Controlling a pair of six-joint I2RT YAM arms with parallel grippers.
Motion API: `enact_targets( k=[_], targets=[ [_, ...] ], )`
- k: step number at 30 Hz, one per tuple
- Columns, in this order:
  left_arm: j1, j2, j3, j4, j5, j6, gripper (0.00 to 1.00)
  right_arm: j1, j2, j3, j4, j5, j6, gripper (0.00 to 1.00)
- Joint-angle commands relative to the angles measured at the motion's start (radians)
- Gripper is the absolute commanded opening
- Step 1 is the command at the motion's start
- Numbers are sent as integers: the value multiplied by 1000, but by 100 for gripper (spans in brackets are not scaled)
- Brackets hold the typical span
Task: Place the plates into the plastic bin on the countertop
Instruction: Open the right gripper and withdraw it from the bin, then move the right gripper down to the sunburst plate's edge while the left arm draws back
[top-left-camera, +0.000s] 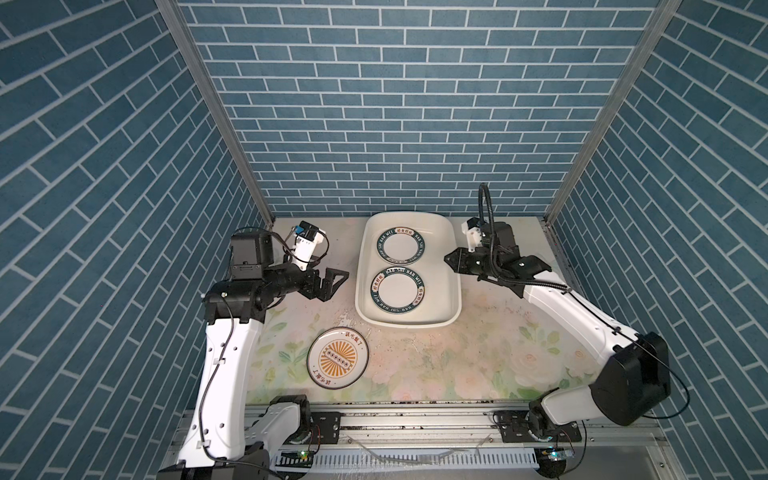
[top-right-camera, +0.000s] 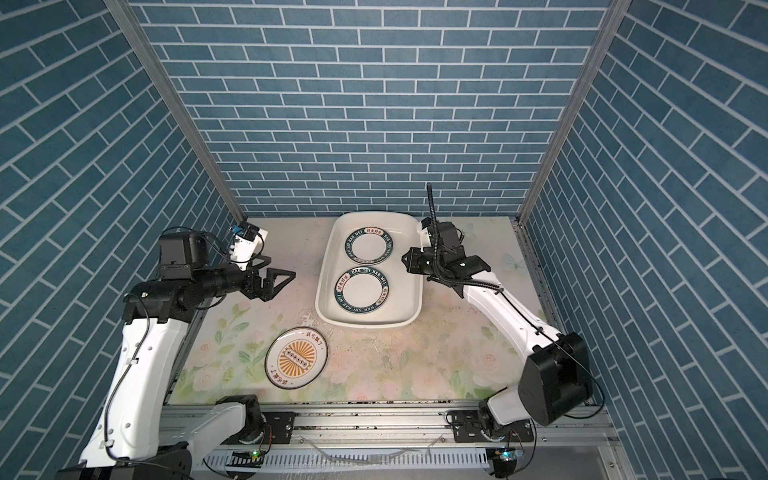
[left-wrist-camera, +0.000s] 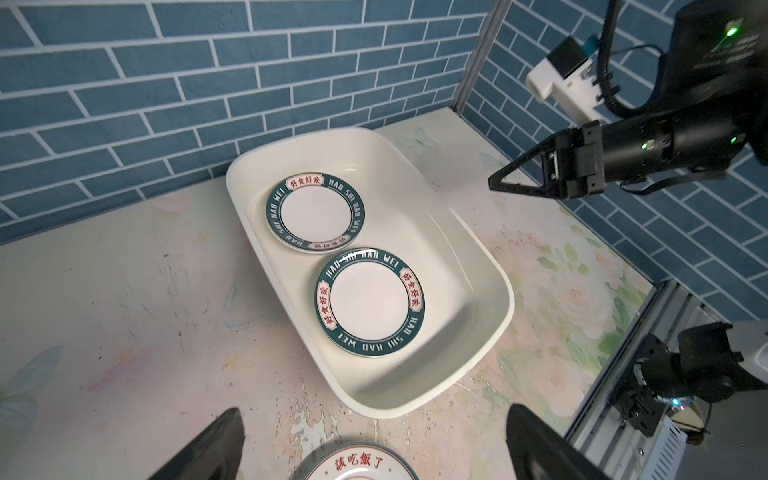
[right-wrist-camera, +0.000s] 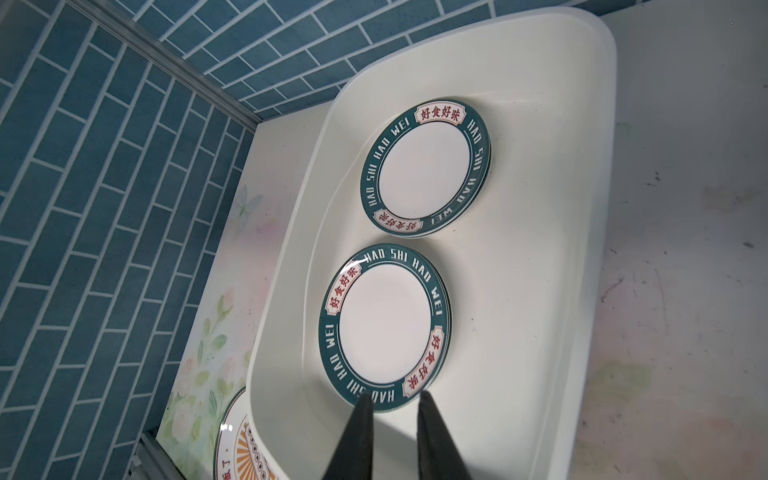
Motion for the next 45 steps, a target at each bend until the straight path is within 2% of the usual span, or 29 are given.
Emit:
enact_targets(
  k=[1,9,14,19,21,25,29,33,36,42,45],
  targets=[
    [6,-9,-9,-176,20,173,99,4,-95,-73,-65,8,-38,22],
    [16,-48,-161,-235,-39,303,100,60,-336,-238,-120,44,5,24],
    [49,-75,-268,-197,-94,329,99,183,-437,-288,-146,103,78,26],
    [101,-71,-333,-149,-121,318,99,319,-476,-362,-104,160,162,26],
    [122,-58,-351,-122,-133,291,98,374,-473,-378,-96,238,184,26],
    [197,-48,-378,-73,-109,260,97,480,-434,-380,-65,304,218,26],
    [266,-44,-385,-56,-81,263,97,570,-374,-379,15,322,239,26],
    [303,-29,-398,-91,-66,348,97,662,-263,-377,148,280,260,25],
    [368,-2,-408,-132,-9,443,98,724,-171,-364,212,290,273,25],
    [433,157,-374,-276,46,671,96,796,-14,-346,347,278,313,24],
    [479,219,-367,-288,49,736,93,808,58,-337,391,261,331,24]
  ],
)
